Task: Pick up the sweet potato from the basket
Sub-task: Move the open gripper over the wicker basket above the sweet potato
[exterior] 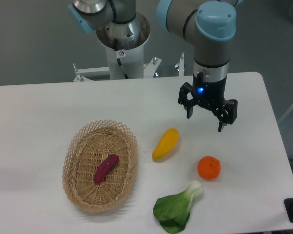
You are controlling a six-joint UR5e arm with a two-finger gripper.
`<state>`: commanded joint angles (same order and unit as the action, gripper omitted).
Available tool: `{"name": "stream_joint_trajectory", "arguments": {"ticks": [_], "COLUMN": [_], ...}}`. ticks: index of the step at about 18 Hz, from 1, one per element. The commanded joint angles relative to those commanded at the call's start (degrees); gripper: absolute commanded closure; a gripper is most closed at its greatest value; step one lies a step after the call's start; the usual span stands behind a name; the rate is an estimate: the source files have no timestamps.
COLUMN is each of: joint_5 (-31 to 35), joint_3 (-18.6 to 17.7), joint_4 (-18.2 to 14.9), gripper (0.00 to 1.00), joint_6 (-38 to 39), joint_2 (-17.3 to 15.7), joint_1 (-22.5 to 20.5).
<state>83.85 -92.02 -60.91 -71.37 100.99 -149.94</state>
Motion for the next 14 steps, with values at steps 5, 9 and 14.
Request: {"name": "stream_joint_trajectory", "arguments": {"ticks": [5,9,14], "joint_5": [-0.1,-0.3,-1.1], "joint_3": [-0.2,0.7,-0.6], "joint_4": [0.0,0.1,1.1], "gripper": [0.0,0.0,0.0], "joint_6": [0.1,5.5,14.7], "joint_2": [0.0,0.1,1.4], "joint_1": [0.0,0.5,3.7]}}
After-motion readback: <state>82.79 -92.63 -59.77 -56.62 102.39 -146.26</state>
